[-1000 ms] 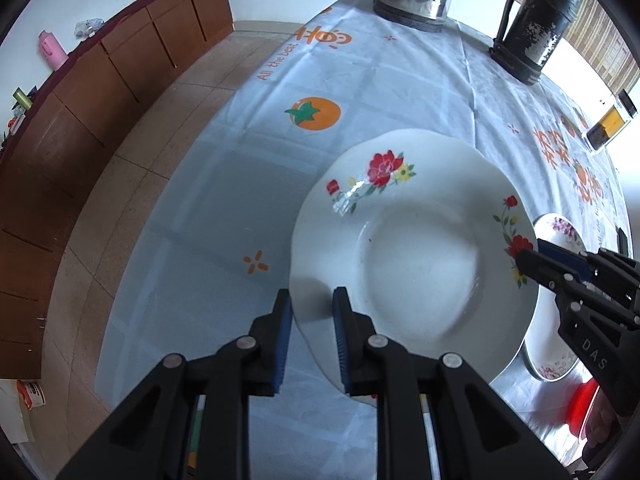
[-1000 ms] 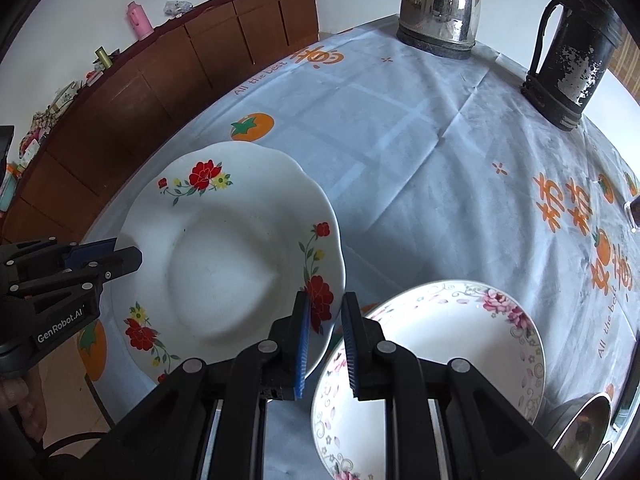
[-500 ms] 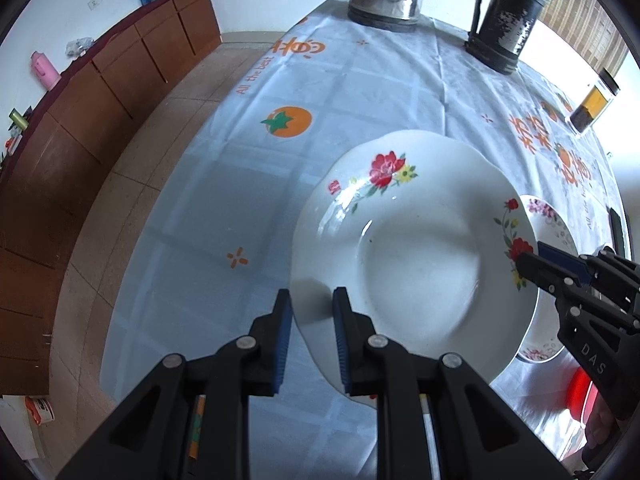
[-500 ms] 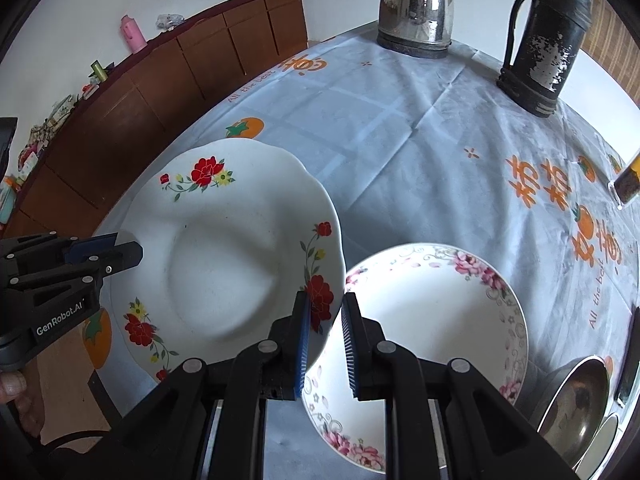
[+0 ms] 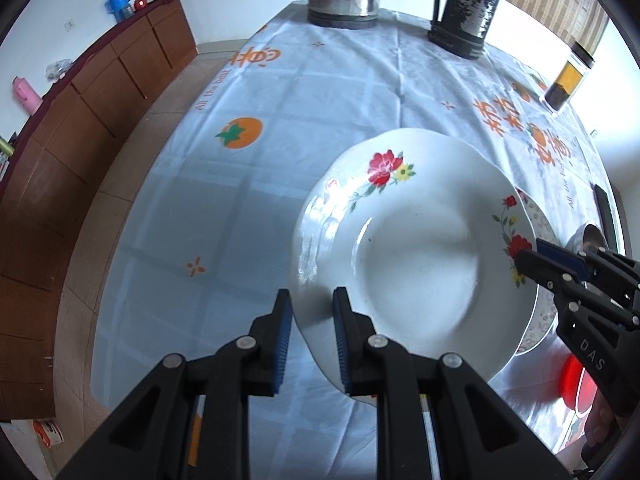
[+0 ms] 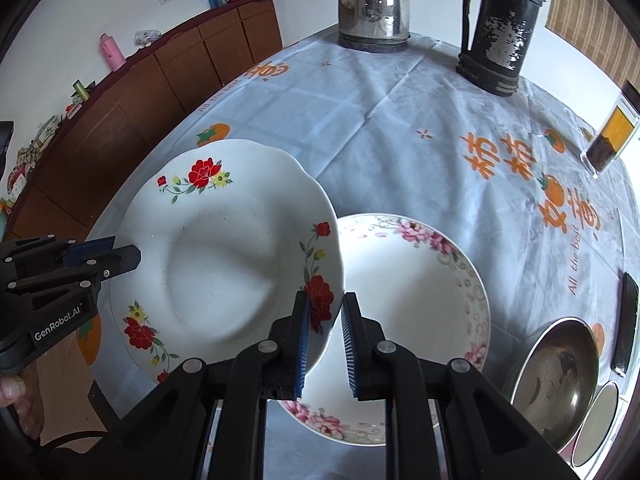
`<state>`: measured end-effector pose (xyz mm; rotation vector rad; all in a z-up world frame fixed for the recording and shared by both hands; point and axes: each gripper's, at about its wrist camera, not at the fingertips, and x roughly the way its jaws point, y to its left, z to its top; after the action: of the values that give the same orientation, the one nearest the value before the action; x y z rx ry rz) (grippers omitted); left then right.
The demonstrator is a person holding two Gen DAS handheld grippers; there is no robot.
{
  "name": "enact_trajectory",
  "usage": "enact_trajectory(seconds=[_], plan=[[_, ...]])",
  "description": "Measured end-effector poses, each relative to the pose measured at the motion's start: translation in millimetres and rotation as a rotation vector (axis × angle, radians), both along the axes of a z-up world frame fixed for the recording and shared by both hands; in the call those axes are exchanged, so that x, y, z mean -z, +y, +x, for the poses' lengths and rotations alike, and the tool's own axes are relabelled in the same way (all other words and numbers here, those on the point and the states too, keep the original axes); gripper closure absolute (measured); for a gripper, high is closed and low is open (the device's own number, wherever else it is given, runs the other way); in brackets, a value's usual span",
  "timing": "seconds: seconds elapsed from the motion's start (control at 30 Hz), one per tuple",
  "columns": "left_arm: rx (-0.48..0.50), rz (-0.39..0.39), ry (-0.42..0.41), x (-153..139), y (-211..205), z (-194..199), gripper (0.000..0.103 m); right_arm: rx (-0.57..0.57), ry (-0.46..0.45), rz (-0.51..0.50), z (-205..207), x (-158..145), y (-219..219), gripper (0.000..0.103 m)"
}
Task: Organize plates and bowls
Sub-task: 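Lift the red-flower plate with both grippers and carry it over the plate stack, then lower the red-flower plate onto the plate stack with both grippers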
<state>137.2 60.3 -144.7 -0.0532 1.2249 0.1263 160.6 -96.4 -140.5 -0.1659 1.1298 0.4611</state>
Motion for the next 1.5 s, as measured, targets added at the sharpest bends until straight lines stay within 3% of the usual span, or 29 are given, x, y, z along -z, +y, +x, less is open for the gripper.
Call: enact_trajectory(seconds=[1.5], plan=[[0.14, -0.008, 0.022, 5.6, -54.7, 21.7, 0.085, 0.14, 0.007, -0.018, -0.7, 3.4, -57.8, 0.086]])
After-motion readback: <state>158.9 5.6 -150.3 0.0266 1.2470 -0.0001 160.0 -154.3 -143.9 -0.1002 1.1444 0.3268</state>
